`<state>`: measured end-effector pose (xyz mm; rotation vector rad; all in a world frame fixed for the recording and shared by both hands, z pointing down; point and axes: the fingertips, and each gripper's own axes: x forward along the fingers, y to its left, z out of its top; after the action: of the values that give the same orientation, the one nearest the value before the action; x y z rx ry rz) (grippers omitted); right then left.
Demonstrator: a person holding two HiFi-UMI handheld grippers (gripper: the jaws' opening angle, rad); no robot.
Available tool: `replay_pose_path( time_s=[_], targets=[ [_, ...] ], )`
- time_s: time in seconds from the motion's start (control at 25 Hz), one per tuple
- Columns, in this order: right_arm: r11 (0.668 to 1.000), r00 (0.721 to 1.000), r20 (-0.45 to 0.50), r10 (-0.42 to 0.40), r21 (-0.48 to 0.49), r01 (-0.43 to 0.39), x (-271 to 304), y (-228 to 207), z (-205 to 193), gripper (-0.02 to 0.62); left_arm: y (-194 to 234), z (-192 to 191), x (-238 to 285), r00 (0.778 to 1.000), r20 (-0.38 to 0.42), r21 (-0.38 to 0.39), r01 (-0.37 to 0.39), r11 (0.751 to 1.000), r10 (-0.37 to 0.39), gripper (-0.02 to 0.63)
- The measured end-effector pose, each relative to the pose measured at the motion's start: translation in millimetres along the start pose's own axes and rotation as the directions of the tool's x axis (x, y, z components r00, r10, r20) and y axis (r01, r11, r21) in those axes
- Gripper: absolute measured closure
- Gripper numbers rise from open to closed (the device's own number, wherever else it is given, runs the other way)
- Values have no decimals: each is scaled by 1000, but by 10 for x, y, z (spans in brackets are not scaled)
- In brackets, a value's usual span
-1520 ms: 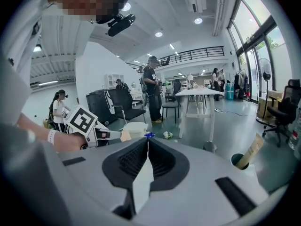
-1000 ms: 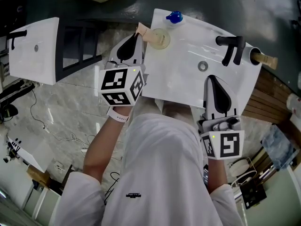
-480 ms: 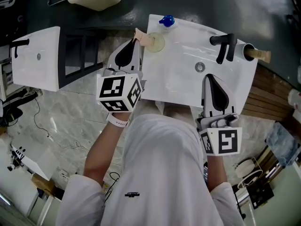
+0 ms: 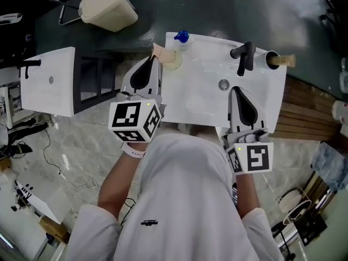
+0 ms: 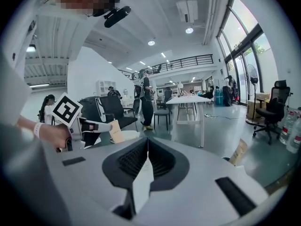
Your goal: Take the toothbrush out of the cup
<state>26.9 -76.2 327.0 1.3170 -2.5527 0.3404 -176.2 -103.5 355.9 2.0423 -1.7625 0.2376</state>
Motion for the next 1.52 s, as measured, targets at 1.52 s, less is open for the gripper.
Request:
replay_pose_path(
  time_s=[1.52],
  targets=[
    [956,950,106,-295,35,293,-650,-1436,289,586,-1283,34,148,972,-76,29,224,974,-221,600]
  ],
)
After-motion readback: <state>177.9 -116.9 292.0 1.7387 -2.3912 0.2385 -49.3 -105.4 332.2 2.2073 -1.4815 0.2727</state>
